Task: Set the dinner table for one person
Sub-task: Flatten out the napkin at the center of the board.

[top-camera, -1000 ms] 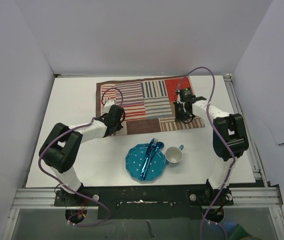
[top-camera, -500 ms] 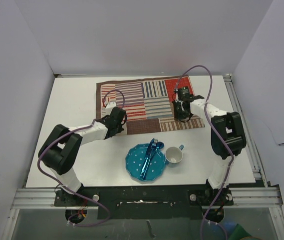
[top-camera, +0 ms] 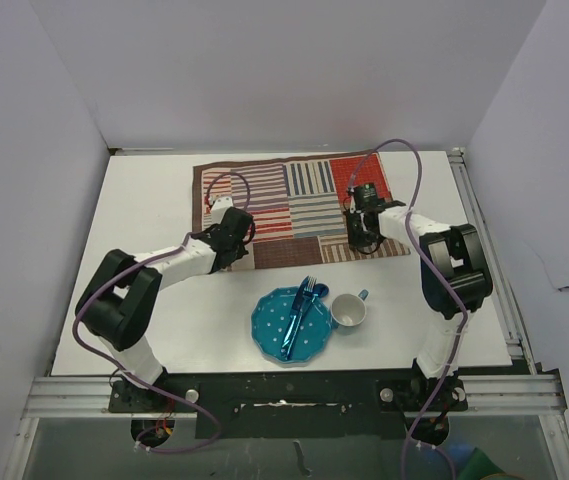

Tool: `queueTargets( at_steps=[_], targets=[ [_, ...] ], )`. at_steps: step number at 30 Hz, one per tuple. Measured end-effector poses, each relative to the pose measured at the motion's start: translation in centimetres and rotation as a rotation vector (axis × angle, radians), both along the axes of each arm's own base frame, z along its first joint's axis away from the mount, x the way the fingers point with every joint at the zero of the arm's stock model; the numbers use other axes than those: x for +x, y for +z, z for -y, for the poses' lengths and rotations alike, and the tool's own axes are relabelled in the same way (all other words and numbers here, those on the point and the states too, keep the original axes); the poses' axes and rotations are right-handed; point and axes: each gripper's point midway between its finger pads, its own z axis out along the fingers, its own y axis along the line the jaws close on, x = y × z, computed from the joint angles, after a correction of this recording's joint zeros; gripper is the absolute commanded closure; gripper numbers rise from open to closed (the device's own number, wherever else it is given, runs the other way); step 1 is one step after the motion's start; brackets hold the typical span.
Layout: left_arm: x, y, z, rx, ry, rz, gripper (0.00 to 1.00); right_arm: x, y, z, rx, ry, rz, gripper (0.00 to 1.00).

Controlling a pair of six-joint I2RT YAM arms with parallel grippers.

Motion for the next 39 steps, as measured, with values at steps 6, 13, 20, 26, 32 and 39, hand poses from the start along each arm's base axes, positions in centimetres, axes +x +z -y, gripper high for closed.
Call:
queueTargets(
  at_steps=[6, 13, 20, 26, 32, 39],
  targets=[
    [0.1, 1.1, 0.0, -0.007, 0.0, 0.023, 1.0, 0.0, 0.0, -0.1, -0.022, 0.003, 0.012, 1.0],
    [0.1, 1.2, -0.1, -0.004, 0.001, 0.023, 1.0, -0.9, 0.0, -2.8, -0.02, 0.048, 0.013, 1.0],
    [0.1, 1.2, -0.2, -0.003, 0.002, 0.022, 1.0, -2.4, 0.0, -6.1, -0.016, 0.109, 0.007, 1.0],
    [0.2, 2.0, -0.4, -0.001, 0.005, 0.041, 1.0, -2.3, 0.1, -6.1, -0.021, 0.098, -0.008, 1.0],
    [0.3, 2.0, -0.8, 0.008, 0.013, 0.041, 1.0, -2.3, 0.1, -5.9, -0.029, 0.092, -0.017, 1.0],
    [0.1, 1.7, -1.2, 0.015, 0.018, 0.033, 1.0, -2.0, 0.0, -5.2, -0.013, 0.074, -0.025, 1.0]
  ],
)
